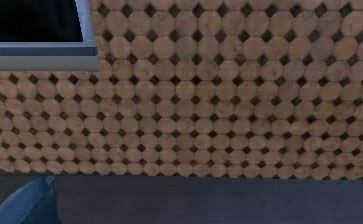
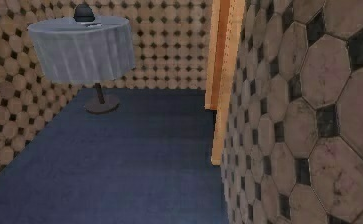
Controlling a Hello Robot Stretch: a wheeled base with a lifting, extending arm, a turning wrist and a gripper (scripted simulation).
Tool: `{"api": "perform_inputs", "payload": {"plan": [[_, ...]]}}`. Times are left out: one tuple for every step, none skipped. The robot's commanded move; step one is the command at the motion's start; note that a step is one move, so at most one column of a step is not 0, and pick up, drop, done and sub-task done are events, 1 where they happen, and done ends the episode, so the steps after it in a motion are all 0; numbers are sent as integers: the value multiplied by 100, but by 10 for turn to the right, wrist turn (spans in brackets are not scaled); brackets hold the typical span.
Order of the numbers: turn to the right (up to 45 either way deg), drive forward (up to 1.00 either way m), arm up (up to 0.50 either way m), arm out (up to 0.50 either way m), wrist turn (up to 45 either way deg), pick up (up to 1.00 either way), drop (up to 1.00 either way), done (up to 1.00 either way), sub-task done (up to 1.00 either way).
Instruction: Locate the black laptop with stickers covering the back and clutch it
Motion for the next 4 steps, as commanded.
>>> {"api": "perform_inputs", "payload": {"plan": [[0,5,0,0,0,0,0,0,0],[-120,0,0,0,0,0,0,0,0],[0,100,0,0,0,0,0,0,0],[-450,0,0,0,0,0,0,0,0]]}}
